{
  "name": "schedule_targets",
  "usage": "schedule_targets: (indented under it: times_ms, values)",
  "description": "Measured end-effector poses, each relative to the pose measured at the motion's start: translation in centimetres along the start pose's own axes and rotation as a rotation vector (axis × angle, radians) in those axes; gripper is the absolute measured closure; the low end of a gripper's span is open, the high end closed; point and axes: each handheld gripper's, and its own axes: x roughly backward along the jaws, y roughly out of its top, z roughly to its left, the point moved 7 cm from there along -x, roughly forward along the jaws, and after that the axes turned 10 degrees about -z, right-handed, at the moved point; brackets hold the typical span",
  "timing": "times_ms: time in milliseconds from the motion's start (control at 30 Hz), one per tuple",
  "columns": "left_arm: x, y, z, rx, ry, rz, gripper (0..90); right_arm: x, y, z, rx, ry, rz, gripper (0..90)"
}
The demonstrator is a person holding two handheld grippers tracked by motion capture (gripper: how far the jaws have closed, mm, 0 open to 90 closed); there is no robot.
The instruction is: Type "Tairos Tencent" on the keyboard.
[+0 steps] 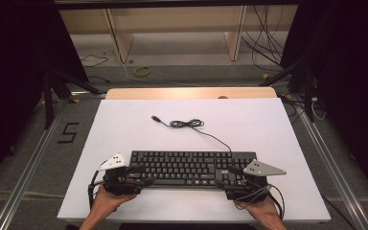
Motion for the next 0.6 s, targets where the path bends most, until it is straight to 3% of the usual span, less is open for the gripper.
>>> schedule_targets:
  times_ms: [600]
  values:
    - [0.2, 0.0, 1.1, 0.022, 0.049, -0.002, 28.4, -4.5, 1.9, 1.5, 0.030, 0.057, 0.071, 31.1]
